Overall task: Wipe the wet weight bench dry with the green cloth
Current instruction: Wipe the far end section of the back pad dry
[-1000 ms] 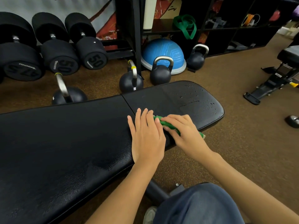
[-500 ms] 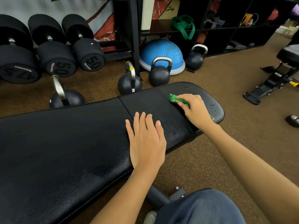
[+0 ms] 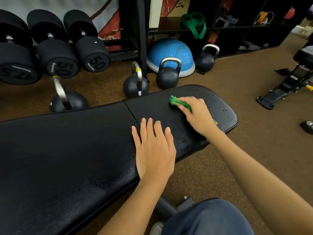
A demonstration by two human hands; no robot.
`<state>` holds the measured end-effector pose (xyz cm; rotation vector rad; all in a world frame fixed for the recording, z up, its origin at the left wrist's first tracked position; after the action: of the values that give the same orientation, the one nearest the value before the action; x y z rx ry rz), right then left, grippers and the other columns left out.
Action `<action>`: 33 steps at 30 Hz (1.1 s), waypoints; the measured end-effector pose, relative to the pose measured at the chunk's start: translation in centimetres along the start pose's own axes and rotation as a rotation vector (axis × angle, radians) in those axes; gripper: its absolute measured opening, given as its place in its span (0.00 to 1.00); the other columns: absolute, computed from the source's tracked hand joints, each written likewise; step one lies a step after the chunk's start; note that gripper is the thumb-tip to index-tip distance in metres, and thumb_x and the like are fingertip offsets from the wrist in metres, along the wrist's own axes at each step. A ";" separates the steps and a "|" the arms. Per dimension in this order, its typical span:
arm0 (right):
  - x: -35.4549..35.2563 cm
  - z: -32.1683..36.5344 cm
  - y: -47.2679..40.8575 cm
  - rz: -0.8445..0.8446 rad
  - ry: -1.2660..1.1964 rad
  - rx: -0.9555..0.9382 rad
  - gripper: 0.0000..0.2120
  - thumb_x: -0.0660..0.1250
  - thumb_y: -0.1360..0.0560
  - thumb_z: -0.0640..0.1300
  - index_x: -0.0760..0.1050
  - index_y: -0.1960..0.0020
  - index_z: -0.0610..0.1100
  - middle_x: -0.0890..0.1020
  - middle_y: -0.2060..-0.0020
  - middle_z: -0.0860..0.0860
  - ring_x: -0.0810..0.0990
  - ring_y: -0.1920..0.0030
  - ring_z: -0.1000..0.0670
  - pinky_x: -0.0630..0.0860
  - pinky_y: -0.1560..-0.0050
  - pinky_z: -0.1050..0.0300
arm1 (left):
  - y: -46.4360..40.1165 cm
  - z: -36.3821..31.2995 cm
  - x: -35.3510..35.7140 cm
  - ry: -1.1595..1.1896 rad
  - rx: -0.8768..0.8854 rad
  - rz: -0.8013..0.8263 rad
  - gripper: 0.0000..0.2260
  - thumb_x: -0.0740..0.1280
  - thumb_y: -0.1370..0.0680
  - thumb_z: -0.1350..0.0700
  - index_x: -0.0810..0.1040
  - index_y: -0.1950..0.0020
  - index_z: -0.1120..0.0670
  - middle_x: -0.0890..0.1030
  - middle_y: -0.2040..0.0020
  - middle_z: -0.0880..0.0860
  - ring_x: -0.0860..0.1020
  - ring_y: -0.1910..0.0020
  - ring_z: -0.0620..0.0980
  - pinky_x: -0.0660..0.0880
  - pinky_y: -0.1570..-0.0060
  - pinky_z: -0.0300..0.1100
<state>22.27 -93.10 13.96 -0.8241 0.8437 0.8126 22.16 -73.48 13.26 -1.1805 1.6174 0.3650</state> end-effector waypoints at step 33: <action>-1.2 1.5 0.8 -0.114 0.049 -0.017 0.14 0.62 0.21 0.46 0.75 0.36 0.49 0.76 0.40 0.50 0.73 0.41 0.48 0.65 0.43 0.58 | 0.2 -0.2 0.3 -0.050 0.020 0.049 0.26 0.45 0.18 0.46 0.75 0.34 0.57 0.74 0.32 0.58 0.65 0.28 0.57 0.57 0.28 0.58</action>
<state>21.55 -91.80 15.40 -0.9020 0.8265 0.7023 21.96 -73.67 13.02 -1.1098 1.6055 0.4064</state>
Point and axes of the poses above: each hand's wrist, its own y-axis away from the middle knuckle, its own x-axis out of the palm, z = x × y, the point moved 8 cm from there along -y, towards the middle knuckle
